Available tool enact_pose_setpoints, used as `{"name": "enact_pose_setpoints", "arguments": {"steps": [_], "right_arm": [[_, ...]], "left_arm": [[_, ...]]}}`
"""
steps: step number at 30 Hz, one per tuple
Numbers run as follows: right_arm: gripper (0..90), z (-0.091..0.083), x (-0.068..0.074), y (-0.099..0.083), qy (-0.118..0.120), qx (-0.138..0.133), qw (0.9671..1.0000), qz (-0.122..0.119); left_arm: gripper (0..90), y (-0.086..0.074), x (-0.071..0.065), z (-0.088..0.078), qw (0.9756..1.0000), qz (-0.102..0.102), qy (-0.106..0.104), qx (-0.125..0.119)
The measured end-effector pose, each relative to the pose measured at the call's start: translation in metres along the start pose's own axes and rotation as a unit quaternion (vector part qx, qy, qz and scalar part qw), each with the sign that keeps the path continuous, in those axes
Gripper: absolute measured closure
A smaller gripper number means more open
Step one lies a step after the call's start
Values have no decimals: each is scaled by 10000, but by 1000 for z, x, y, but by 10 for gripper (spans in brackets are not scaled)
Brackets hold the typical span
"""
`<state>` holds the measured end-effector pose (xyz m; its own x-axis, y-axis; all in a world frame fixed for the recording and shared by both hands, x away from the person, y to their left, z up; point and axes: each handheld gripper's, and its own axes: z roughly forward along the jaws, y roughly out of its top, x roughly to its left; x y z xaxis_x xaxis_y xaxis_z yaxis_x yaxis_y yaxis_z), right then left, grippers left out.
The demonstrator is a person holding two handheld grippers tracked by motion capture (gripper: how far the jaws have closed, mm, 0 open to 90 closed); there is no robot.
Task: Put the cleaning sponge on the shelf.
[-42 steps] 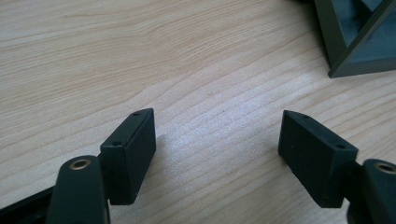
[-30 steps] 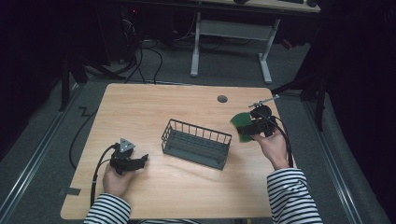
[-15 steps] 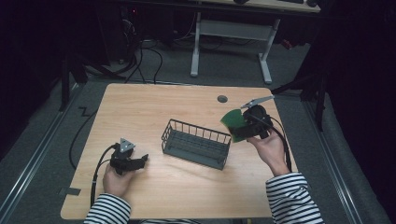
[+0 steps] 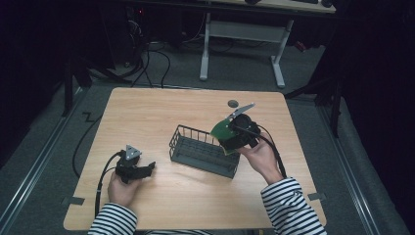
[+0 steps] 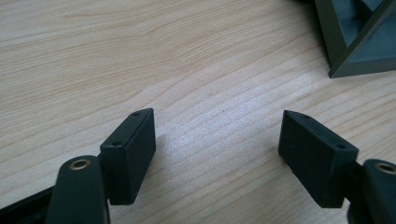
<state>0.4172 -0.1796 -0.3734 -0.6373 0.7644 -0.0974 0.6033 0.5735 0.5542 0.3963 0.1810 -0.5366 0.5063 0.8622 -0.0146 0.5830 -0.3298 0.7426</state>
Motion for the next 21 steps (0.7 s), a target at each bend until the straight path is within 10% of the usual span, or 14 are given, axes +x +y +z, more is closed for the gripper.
{"name": "enact_pose_setpoints", "arguments": {"steps": [21], "right_arm": [[307,38,12,1,-7,327,9995,3]], "left_arm": [[279,0,0,0,10000,4,-5,3]]}}
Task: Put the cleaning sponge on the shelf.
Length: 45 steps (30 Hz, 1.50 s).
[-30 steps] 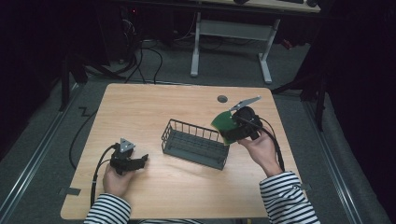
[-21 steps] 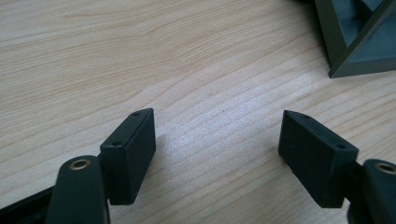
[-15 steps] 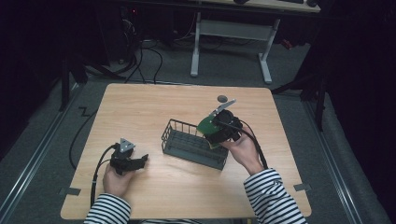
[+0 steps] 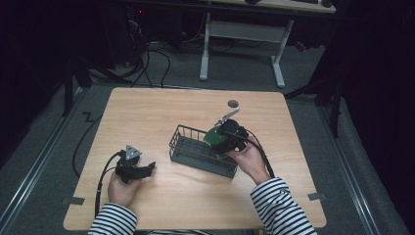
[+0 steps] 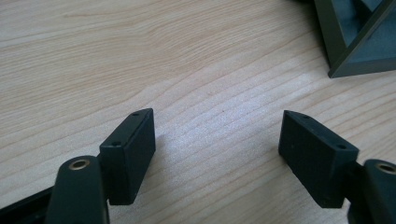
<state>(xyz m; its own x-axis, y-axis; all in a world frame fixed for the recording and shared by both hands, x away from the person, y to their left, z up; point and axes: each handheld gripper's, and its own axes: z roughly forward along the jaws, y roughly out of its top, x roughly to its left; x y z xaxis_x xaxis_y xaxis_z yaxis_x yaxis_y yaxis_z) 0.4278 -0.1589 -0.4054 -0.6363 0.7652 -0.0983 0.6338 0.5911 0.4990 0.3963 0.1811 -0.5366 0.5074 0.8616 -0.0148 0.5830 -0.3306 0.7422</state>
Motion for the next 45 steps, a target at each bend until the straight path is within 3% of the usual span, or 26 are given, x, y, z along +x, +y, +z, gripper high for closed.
{"name": "enact_pose_setpoints", "arguments": {"steps": [13,22,35,43,45], "right_arm": [[306,4,9,-2,-279,128,9993,-200],[307,13,8,-9,-92,223,9997,-22],[303,17,11,-10,-98,329,9994,-47],[227,15,9,-11,-49,220,9997,70],[209,13,11,-11,-126,173,9997,68]], "left_arm": [[278,0,0,0,10000,-4,0,-2],[278,0,0,0,10000,1,0,-1],[278,0,0,0,10000,-4,-1,-2],[278,0,0,0,10000,-2,-2,0],[277,0,0,0,10000,0,-2,1]]}}
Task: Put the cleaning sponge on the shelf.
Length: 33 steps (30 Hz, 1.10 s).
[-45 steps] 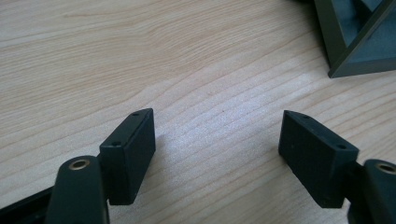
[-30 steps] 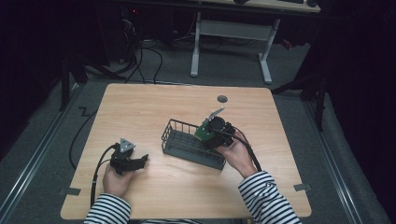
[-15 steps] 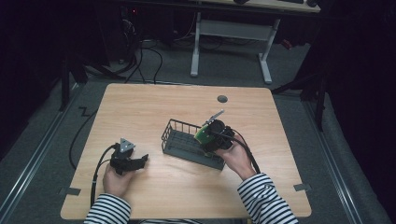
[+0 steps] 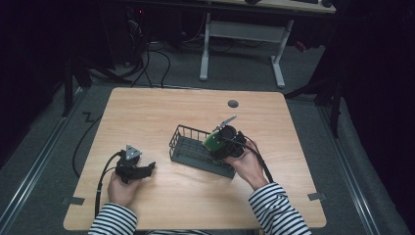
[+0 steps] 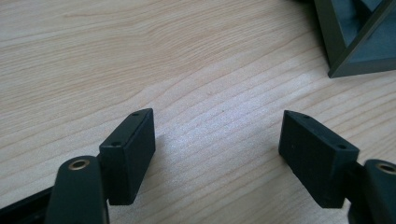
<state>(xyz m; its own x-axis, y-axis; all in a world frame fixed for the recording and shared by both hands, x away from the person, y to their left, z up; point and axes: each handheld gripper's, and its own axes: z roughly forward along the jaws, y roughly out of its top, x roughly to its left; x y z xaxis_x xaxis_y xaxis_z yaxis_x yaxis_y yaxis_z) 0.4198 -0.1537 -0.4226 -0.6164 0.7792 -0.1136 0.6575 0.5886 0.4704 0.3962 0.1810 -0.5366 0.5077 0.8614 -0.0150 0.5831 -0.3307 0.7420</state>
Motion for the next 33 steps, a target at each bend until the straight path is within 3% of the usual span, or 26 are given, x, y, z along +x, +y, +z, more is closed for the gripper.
{"name": "enact_pose_setpoints", "arguments": {"steps": [3,10,14,25,33], "right_arm": [[208,-4,-2,-1,166,-144,9997,47],[222,-15,-5,-5,213,-422,9988,133],[241,-22,-12,-13,324,-655,9967,339],[280,-41,-27,-27,274,-879,9940,589],[297,-57,-40,-39,231,-1109,9900,841]], "left_arm": [[277,0,0,0,10000,2,0,-1],[277,0,0,0,10000,4,2,-2],[277,0,0,0,10000,2,-2,-1],[277,0,0,0,10000,0,-2,-4],[277,0,0,0,10000,2,-2,-3]]}}
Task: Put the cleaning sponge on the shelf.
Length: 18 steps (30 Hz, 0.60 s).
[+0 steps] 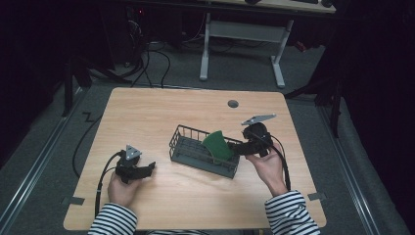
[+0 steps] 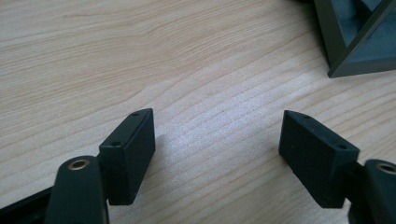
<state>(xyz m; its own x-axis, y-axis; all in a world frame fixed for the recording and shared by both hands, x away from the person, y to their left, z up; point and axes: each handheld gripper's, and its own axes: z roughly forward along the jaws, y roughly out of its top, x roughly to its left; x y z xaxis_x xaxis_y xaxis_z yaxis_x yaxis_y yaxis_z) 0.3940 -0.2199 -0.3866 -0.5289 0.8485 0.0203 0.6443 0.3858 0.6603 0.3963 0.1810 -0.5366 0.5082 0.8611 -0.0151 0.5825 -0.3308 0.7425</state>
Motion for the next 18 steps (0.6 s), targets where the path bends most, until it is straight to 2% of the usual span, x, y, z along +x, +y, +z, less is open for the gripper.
{"name": "enact_pose_setpoints", "arguments": {"steps": [8,18], "right_arm": [[305,-11,-12,-5,-143,-25,9998,125],[310,-31,-28,-15,-220,-244,9987,400]], "left_arm": [[277,0,0,0,10000,-3,2,-1],[277,0,0,0,10000,-3,2,-1]]}}
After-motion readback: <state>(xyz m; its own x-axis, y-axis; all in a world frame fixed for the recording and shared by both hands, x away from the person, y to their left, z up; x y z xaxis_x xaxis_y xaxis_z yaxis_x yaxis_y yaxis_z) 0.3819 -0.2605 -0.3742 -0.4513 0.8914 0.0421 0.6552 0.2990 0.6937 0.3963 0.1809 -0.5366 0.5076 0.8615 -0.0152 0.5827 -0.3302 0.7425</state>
